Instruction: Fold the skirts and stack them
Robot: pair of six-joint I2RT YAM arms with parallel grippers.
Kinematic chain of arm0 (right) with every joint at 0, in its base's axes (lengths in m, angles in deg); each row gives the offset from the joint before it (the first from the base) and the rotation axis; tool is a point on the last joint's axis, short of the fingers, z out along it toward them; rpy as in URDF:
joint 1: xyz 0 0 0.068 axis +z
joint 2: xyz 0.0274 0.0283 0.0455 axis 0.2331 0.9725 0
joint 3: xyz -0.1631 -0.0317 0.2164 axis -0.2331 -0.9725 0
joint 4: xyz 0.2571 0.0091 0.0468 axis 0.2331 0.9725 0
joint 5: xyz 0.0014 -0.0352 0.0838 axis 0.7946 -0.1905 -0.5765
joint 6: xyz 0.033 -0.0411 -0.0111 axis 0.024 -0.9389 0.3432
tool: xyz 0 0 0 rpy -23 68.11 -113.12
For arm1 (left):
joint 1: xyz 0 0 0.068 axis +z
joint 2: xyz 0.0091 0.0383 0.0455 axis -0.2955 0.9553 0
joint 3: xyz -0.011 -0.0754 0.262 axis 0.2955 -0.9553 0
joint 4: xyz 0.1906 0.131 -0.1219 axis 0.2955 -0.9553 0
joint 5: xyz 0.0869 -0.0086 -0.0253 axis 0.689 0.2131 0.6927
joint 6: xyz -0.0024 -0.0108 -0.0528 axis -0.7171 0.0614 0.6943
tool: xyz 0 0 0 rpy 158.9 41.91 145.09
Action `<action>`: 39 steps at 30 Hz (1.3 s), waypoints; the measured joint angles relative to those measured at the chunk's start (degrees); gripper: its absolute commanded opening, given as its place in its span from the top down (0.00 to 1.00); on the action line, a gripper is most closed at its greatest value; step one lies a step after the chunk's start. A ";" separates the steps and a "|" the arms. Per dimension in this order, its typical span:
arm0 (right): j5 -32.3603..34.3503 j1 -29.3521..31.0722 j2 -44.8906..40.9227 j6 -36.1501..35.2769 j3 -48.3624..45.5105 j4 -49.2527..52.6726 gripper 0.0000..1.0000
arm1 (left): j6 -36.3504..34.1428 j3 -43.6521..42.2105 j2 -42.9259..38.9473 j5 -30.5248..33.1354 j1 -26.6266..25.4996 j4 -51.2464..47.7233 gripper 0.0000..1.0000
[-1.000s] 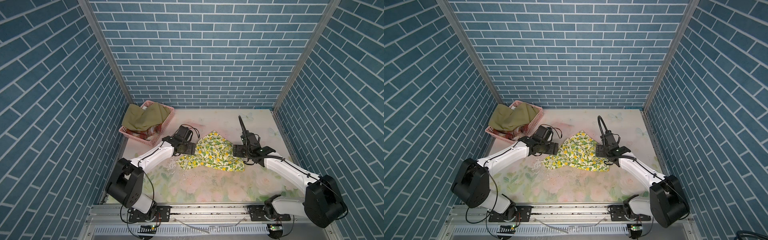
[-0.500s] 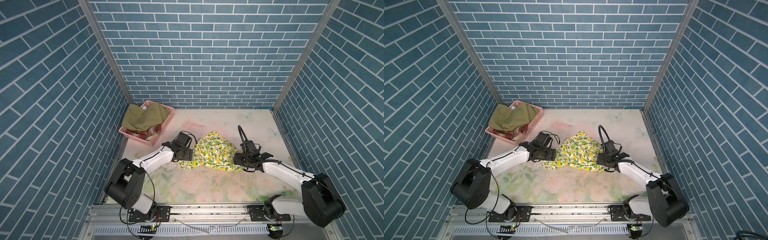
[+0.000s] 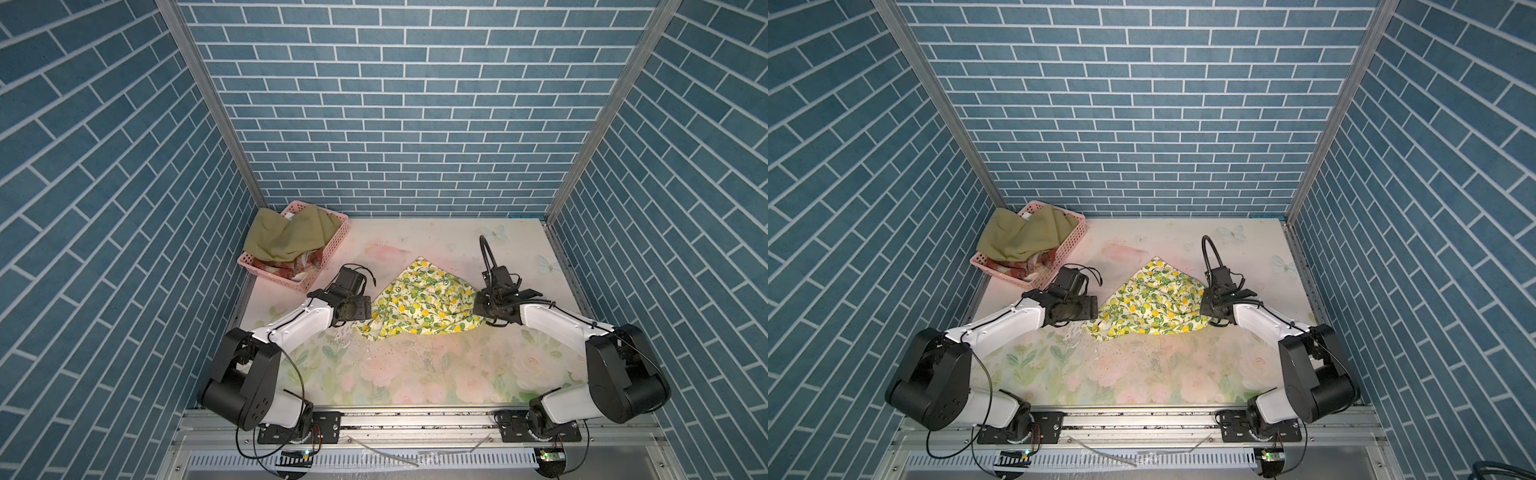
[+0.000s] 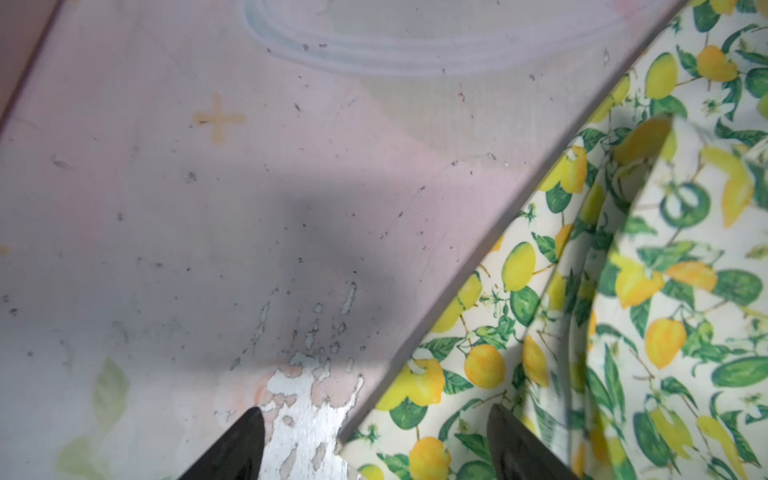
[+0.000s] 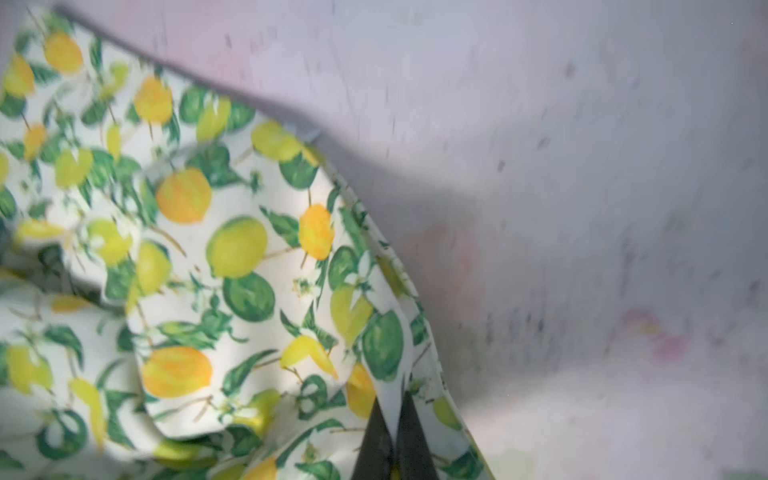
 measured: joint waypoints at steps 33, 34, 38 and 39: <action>2.10 21.29 -10.54 9.25 -4.87 6.01 0.23 | 3.10 1.55 13.51 -3.43 -7.39 12.39 1.00; 2.01 22.64 -9.31 9.92 -4.87 5.57 0.24 | 3.34 1.66 13.88 -3.52 -7.61 13.18 1.00; 1.64 26.25 -4.90 11.69 -4.83 4.15 0.23 | 3.63 1.90 14.40 -3.39 -7.82 14.43 1.00; 1.57 27.06 -3.72 12.00 -4.81 3.85 0.24 | 3.67 1.90 14.40 -3.37 -7.82 14.53 1.00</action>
